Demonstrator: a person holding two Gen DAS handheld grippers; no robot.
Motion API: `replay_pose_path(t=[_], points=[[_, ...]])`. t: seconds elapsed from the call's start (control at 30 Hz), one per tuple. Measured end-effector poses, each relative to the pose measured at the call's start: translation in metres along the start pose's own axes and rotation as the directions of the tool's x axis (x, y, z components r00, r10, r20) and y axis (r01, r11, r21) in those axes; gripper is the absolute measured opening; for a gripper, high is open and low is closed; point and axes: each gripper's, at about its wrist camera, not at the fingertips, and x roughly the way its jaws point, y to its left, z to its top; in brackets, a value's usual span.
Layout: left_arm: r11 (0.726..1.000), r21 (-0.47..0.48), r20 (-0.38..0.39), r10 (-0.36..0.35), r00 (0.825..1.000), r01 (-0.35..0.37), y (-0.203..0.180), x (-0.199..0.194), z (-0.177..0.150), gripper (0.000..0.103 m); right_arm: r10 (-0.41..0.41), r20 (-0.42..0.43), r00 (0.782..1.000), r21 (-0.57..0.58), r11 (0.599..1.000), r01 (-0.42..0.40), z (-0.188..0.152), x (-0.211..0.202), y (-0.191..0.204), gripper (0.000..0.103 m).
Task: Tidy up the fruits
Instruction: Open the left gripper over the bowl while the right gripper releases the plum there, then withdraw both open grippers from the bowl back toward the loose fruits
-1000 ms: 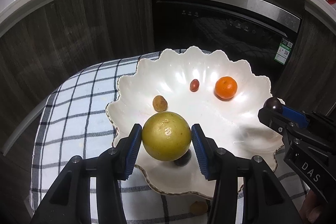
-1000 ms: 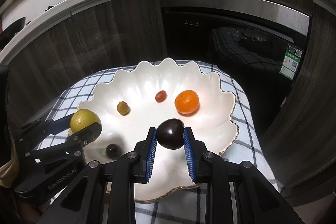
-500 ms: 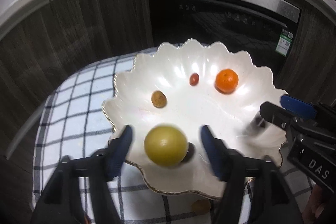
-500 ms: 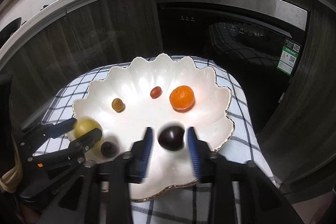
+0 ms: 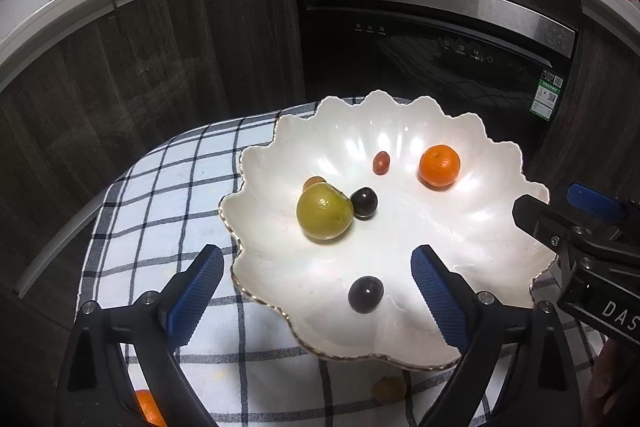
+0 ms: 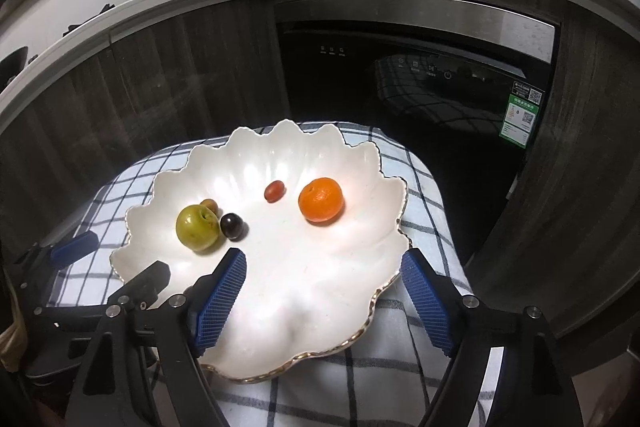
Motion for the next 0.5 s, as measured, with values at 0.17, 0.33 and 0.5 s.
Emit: replay_pose_path(t=[0.17, 0.33, 0.5], points=[[1.000, -0.002, 0.008, 0.006, 1.000, -0.006, 0.002, -0.010, -0.002, 0.097, 0.000, 0.008, 1.000, 0.002, 1.000, 0.000, -0.001, -0.009, 0.001, 0.081], [1.000, -0.011, 0.025, 0.012, 1.000, -0.011, 0.008, -0.025, -0.002, 0.097, 0.008, 0.017, 1.000, -0.006, 1.000, -0.008, -0.001, -0.020, 0.006, 0.081], [1.000, -0.022, 0.040, 0.018, 0.999, -0.017, 0.014, -0.039, -0.005, 0.097, 0.014, 0.036, 0.999, -0.020, 1.000, -0.013, -0.001, -0.032, 0.014, 0.081]])
